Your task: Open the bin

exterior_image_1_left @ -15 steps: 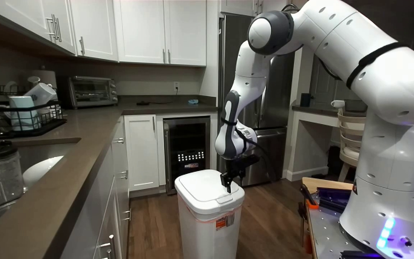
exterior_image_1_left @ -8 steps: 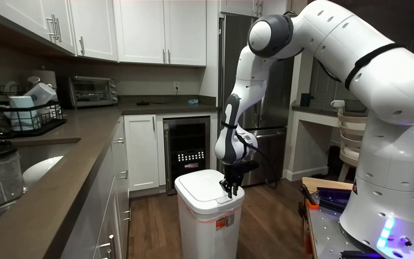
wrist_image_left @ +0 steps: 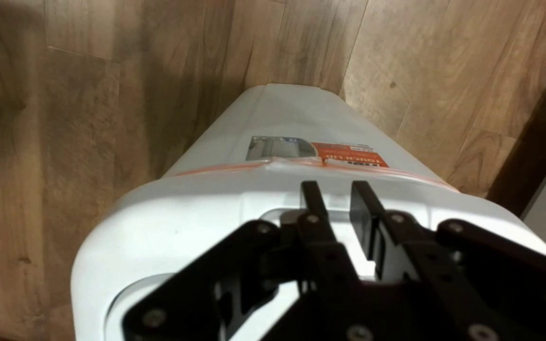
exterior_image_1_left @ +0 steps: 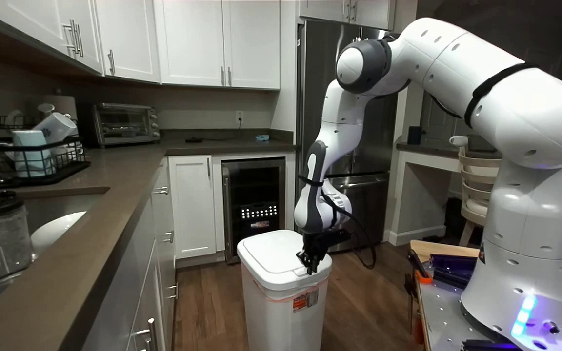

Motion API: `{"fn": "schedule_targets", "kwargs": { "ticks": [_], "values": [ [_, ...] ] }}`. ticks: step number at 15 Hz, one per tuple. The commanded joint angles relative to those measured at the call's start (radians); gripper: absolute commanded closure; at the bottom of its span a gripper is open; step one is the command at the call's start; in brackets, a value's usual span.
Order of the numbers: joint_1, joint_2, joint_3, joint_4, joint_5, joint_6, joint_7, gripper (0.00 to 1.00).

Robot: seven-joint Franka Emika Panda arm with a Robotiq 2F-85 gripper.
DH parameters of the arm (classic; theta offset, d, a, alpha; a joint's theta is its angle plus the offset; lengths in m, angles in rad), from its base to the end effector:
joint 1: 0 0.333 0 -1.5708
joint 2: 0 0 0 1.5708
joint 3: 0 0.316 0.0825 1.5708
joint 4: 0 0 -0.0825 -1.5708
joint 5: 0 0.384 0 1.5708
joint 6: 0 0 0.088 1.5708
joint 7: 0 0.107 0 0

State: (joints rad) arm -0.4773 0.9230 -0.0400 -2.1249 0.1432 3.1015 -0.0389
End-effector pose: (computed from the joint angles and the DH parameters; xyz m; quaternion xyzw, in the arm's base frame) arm 0.4385 -0.2668 -0.0182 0.9542 -0.2976 0.0241 0.0182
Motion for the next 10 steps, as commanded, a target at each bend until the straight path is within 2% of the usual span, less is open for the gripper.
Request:
{"fn": "schedule_targets", "kwargs": {
  "ticks": [1, 3, 5, 6, 7, 8, 9, 10],
  "values": [
    [-0.031, 0.039, 0.019, 0.042, -0.028, 0.029, -0.023, 0.73],
    [-0.029, 0.049, 0.017, 0.063, -0.032, 0.023, -0.021, 0.66],
    [-0.023, 0.054, 0.013, 0.08, -0.035, 0.016, -0.018, 0.7],
    [-0.021, 0.055, 0.012, 0.087, -0.036, 0.015, -0.017, 0.67],
    [-0.023, 0.057, 0.013, 0.091, -0.037, 0.018, -0.018, 0.7],
    [-0.027, 0.059, 0.016, 0.094, -0.038, 0.02, -0.02, 0.79],
    [-0.03, 0.064, 0.017, 0.097, -0.038, 0.02, -0.021, 0.94],
    [-0.032, 0.069, 0.017, 0.098, -0.037, 0.021, -0.021, 0.99]
  ]
}}
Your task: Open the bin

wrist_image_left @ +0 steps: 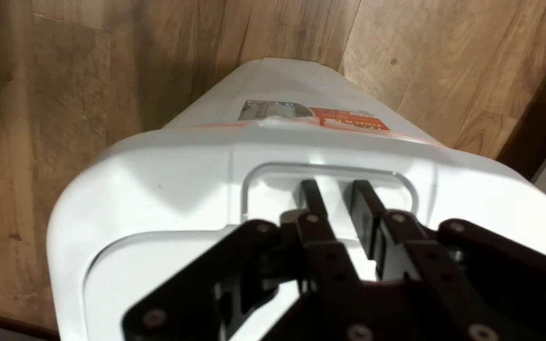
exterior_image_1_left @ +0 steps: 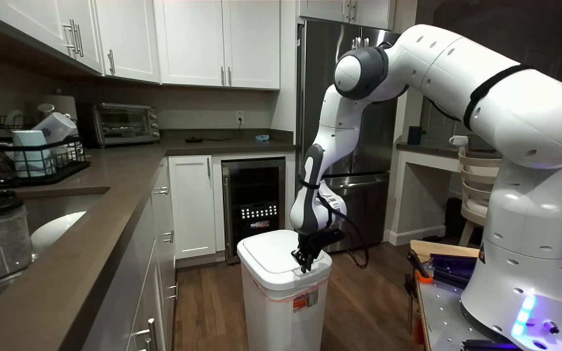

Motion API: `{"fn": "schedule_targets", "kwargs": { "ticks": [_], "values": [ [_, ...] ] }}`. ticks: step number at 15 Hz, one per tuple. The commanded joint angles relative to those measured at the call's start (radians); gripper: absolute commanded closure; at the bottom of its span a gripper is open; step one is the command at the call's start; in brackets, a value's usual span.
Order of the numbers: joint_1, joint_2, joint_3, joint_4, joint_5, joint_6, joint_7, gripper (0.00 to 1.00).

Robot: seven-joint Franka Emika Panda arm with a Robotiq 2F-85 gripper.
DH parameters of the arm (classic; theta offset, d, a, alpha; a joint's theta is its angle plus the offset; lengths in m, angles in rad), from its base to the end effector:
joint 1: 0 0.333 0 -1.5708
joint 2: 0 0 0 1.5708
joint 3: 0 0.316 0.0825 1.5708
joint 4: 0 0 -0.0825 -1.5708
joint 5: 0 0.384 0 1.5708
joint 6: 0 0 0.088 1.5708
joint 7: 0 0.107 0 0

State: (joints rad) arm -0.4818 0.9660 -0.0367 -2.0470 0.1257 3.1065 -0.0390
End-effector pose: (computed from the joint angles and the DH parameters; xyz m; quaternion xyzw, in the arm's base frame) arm 0.4585 -0.2764 -0.0232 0.9560 -0.2893 0.0433 0.0223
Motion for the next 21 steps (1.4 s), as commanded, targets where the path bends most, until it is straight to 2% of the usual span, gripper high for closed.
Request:
{"fn": "schedule_targets", "kwargs": {
  "ticks": [1, 6, 9, 10, 11, 13, 21],
  "values": [
    [-0.029, 0.029, 0.013, 0.018, -0.02, 0.02, -0.021, 1.0],
    [-0.037, 0.027, 0.017, 0.007, -0.018, 0.022, -0.021, 1.0],
    [0.016, -0.051, -0.01, -0.03, -0.016, -0.016, -0.002, 0.99],
    [0.023, -0.08, -0.008, -0.042, -0.015, -0.035, -0.001, 0.97],
    [0.03, -0.112, -0.005, -0.053, -0.012, -0.058, 0.003, 0.73],
    [0.059, -0.179, -0.015, -0.078, -0.01, -0.1, 0.007, 0.7],
    [0.184, -0.47, -0.087, -0.152, -0.012, -0.447, 0.028, 0.19]
  ]
}}
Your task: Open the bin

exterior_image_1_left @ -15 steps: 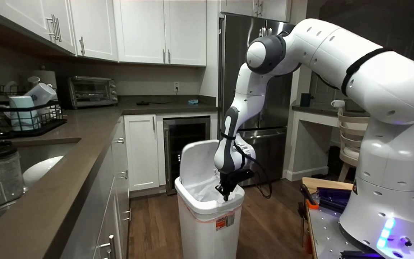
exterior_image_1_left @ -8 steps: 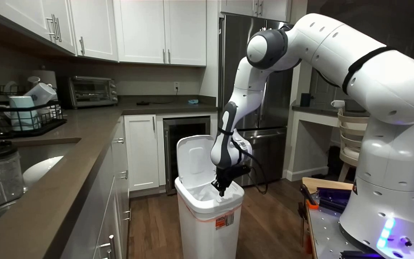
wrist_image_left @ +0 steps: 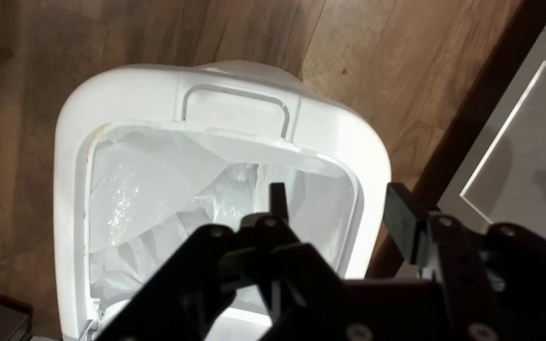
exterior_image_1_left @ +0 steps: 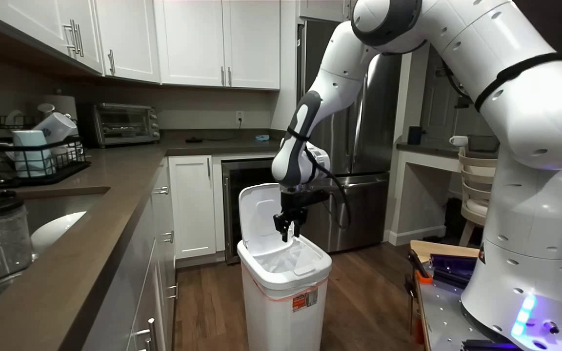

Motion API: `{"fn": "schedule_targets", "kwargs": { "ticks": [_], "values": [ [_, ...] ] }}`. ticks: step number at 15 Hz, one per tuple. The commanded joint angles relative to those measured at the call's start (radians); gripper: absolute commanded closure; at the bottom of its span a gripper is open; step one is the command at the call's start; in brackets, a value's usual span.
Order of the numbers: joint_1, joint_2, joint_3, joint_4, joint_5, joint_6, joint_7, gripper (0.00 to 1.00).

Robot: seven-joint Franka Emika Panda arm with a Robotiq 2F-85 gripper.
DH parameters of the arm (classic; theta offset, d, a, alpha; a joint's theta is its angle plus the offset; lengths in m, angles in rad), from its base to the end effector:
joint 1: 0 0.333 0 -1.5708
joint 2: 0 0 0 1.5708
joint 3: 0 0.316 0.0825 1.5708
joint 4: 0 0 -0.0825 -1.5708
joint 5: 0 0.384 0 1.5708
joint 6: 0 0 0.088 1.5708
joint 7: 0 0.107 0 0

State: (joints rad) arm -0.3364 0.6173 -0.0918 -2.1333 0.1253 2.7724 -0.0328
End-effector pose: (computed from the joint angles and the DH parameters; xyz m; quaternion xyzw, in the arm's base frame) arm 0.5095 -0.2408 0.1159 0.9695 -0.2446 0.0124 0.0061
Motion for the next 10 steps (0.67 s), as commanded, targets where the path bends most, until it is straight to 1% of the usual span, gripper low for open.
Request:
{"fn": "schedule_targets", "kwargs": {
  "ticks": [1, 2, 3, 4, 8, 9, 10],
  "values": [
    [0.05, -0.15, -0.041, -0.07, -0.013, -0.153, 0.025, 0.13],
    [0.059, -0.18, -0.048, -0.074, -0.014, -0.194, 0.026, 0.06],
    [0.065, -0.204, -0.053, -0.08, -0.014, -0.226, 0.025, 0.02],
    [0.073, -0.228, -0.059, -0.085, -0.014, -0.259, 0.028, 0.0],
    [0.083, -0.302, -0.066, -0.105, -0.005, -0.383, 0.018, 0.0],
    [0.077, -0.243, -0.062, -0.059, 0.004, -0.34, 0.001, 0.0],
    [0.078, -0.259, -0.063, -0.065, 0.004, -0.361, 0.001, 0.0]
  ]
}}
